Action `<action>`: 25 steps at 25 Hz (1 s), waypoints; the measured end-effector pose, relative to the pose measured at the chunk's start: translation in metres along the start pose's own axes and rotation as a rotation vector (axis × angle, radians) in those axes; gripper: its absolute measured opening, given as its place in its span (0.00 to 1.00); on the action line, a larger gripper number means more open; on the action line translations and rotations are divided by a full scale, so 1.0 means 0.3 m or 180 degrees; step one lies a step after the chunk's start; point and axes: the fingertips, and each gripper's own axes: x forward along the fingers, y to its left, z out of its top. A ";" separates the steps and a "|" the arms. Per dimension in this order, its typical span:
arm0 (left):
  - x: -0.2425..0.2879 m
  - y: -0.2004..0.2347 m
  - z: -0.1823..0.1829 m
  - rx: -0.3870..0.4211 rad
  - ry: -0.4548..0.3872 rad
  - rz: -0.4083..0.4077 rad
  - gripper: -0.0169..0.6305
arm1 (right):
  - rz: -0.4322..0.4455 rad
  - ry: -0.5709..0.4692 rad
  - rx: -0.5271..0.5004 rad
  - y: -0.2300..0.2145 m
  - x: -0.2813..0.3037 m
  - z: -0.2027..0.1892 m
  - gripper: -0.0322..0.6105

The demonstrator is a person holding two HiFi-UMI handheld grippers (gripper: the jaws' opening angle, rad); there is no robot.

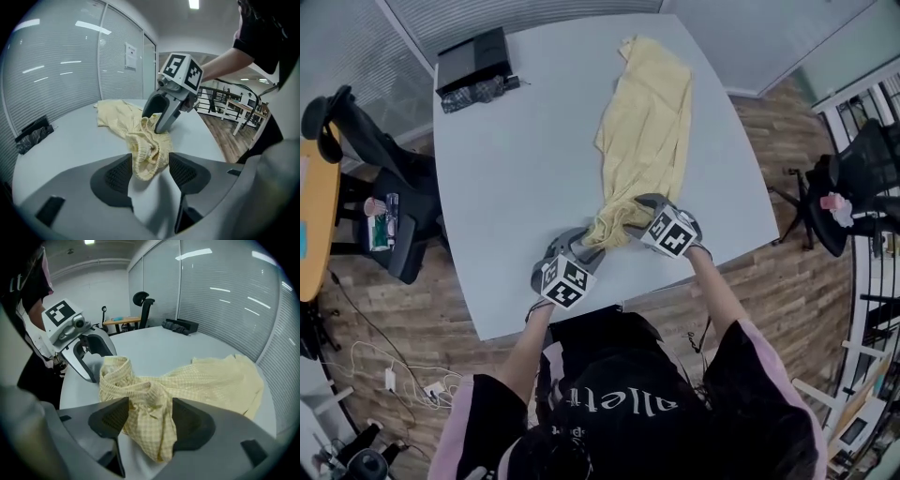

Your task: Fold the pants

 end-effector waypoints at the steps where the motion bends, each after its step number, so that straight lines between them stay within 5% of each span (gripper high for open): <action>1: 0.009 -0.008 -0.011 0.0055 0.0037 -0.0014 0.41 | 0.0034 0.0042 0.0007 0.002 0.015 -0.006 0.48; 7: 0.032 -0.034 -0.050 0.0179 0.0142 -0.0026 0.38 | -0.0078 0.0011 0.0296 0.021 0.021 -0.022 0.36; 12: 0.016 -0.024 -0.032 -0.0048 0.0030 0.0020 0.25 | -0.0418 -0.0184 0.0706 -0.005 -0.022 -0.038 0.21; 25: 0.032 -0.075 -0.010 -0.0162 0.0021 0.0118 0.15 | -0.0729 -0.0432 0.0855 0.020 -0.122 -0.059 0.15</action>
